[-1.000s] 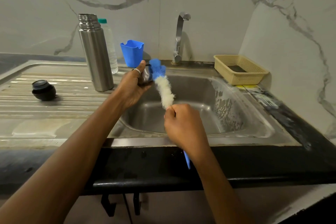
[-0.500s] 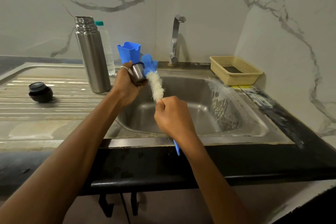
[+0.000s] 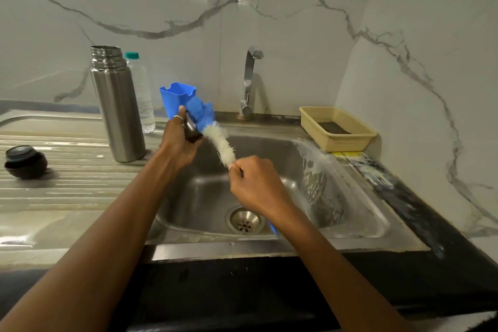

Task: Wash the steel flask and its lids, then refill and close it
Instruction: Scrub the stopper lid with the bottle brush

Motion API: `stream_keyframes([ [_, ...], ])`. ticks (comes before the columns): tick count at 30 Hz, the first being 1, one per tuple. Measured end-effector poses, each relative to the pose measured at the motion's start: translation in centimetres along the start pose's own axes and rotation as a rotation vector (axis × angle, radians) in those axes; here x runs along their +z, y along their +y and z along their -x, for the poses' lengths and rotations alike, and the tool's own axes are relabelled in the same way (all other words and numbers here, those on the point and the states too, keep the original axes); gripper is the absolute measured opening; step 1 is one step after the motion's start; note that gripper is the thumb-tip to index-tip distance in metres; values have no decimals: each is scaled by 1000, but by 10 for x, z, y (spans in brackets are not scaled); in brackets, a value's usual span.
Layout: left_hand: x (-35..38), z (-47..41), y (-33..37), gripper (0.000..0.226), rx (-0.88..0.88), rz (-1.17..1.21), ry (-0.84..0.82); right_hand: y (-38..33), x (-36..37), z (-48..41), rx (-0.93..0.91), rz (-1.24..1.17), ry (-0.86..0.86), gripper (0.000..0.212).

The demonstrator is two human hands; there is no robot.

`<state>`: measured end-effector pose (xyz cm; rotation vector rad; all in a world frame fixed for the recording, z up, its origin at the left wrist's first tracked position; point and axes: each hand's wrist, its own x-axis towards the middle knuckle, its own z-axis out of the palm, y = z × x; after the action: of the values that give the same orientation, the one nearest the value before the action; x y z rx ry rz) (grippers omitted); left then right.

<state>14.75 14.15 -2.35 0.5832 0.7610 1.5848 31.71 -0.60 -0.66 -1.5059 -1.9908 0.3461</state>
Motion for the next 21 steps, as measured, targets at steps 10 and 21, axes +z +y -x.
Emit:
stream_keyframes([
  [10,3,0,1,39,-32,8,-7,12,11,1,-50,37,73,50],
  [21,-4,0,3,46,-17,71,-102,16,14,5,-91,38,116,48],
])
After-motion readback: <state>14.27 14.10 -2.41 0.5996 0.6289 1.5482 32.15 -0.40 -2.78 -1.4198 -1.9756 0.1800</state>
